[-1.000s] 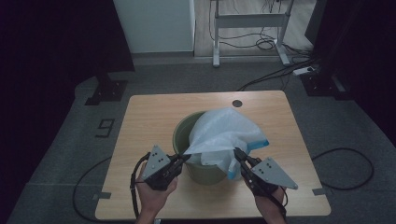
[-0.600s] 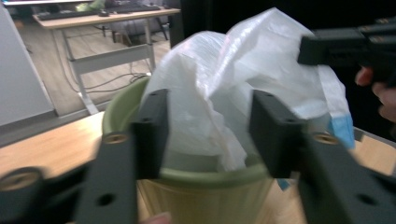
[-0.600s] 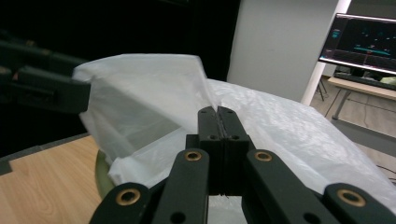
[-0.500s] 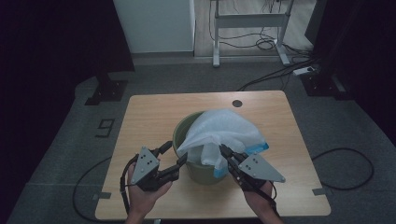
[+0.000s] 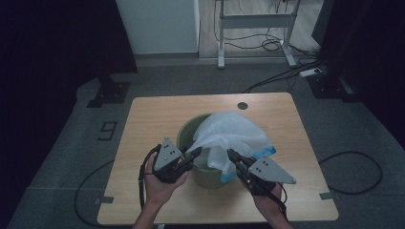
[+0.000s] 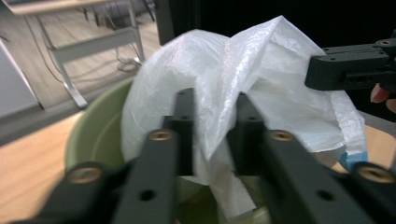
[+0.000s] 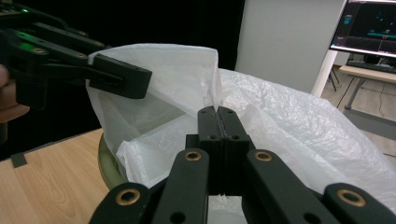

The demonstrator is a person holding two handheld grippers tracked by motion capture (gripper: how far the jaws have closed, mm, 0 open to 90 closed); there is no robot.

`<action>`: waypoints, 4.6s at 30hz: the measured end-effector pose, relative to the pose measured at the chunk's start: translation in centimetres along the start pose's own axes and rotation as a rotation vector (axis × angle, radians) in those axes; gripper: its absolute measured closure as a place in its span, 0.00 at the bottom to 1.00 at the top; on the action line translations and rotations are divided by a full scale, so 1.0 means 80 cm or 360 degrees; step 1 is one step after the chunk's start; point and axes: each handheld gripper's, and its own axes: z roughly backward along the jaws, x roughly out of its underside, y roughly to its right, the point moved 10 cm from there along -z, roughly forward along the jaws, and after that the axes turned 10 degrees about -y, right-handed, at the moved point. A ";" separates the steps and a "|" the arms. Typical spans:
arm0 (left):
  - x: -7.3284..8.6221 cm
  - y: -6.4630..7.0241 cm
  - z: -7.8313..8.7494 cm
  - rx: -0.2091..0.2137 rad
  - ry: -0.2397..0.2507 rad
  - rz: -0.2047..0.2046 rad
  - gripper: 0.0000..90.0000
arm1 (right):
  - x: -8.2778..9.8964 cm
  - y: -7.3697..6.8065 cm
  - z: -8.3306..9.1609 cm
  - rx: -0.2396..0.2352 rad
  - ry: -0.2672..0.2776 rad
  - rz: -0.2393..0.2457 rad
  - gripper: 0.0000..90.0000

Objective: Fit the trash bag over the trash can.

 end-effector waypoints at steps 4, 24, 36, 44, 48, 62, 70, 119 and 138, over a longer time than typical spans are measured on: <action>0.005 -0.010 0.003 -0.0038 -0.0002 0.0064 0.99 | 0.002 -0.004 0.003 -0.0021 0.0019 -0.0001 0.73; 0.071 -0.092 0.048 -0.0142 0.0040 0.0450 0.96 | 0.059 0.028 0.031 -0.0048 -0.0057 -0.0265 0.39; 0.074 -0.099 0.083 -0.0094 0.0083 0.0405 0.32 | 0.078 0.025 0.014 -0.0116 -0.0147 -0.0326 0.34; 0.090 -0.107 0.107 -0.0081 0.0087 0.0384 0.28 | 0.073 0.029 0.007 -0.0090 -0.0175 -0.0329 0.35; 0.091 -0.107 0.115 -0.0084 0.0105 0.0387 0.28 | 0.073 0.028 0.006 -0.0090 -0.0187 -0.0324 0.36; 0.035 -0.066 0.112 -0.0042 0.0132 0.0201 0.33 | 0.074 0.030 0.006 -0.0080 -0.0204 -0.0322 0.38; 0.023 -0.028 0.070 0.0040 0.0024 0.0069 0.35 | 0.075 0.030 0.005 -0.0079 -0.0209 -0.0321 0.38; 0.047 0.033 0.010 0.0398 -0.0090 -0.0067 0.95 | 0.083 0.040 0.014 -0.0068 -0.0198 -0.0383 0.40; 0.003 -0.013 0.028 0.0413 0.0179 0.0263 1.00 | 0.102 0.031 0.050 -0.0057 -0.0163 -0.0273 0.35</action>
